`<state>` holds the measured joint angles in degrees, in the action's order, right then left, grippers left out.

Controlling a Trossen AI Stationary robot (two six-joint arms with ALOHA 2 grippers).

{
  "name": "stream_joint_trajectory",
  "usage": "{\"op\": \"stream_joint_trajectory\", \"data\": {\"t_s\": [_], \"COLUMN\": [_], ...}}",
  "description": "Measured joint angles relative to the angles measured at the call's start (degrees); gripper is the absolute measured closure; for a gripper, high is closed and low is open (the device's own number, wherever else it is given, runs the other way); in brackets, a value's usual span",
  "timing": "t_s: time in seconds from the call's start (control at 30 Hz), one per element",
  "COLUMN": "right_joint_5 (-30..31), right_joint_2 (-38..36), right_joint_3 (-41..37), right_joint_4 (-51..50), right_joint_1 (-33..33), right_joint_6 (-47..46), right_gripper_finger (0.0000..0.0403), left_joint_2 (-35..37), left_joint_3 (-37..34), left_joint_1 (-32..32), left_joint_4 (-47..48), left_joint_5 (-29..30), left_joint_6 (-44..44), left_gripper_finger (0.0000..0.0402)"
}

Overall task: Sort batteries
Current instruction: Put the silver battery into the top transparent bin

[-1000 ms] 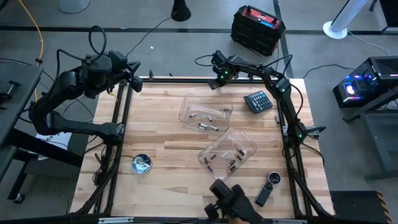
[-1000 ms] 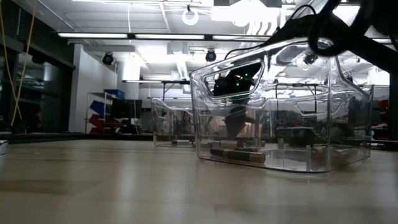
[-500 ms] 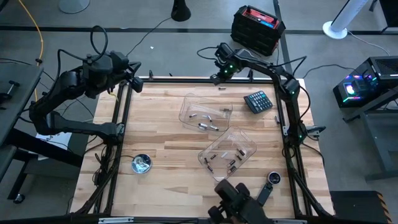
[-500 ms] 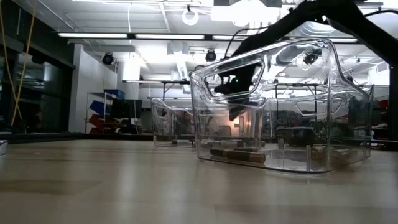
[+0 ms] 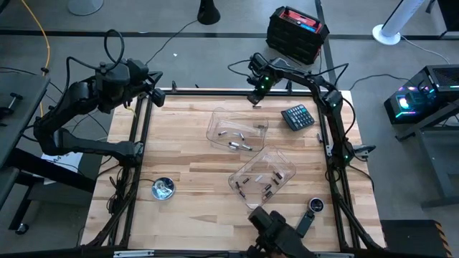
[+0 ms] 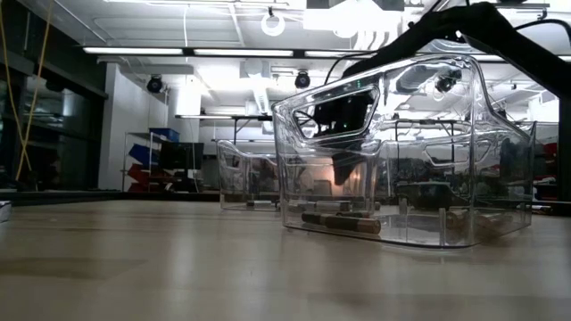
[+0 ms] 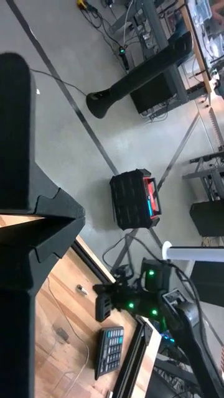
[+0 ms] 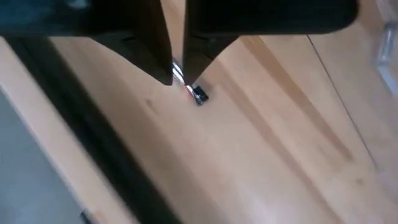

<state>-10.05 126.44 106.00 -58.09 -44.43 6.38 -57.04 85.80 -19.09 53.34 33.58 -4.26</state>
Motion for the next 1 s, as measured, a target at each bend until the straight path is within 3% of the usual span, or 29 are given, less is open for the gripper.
{"op": "stream_joint_trajectory", "data": {"t_s": [0.17, 0.37, 1.0], "right_joint_5": [-4.13, -2.62, -0.25], "right_joint_2": [0.78, 2.35, 7.21], "right_joint_3": [0.00, 0.00, 0.31], "right_joint_4": [-0.65, -1.59, -6.90], "right_joint_1": [0.62, 2.35, 3.28], "right_joint_6": [5.14, 13.33, 18.11], "right_gripper_finger": [0.0309, 0.0255, 0.0274], "left_joint_2": [0.00, -0.09, -2.73], "left_joint_3": [0.00, 0.00, 0.00], "left_joint_1": [0.00, 0.00, 0.00], "left_joint_4": [0.00, 0.00, 2.86], "left_joint_5": [0.00, 0.02, 0.02], "left_joint_6": [-0.02, -0.04, -0.08], "left_gripper_finger": [0.0401, 0.0401, 0.0401]}}
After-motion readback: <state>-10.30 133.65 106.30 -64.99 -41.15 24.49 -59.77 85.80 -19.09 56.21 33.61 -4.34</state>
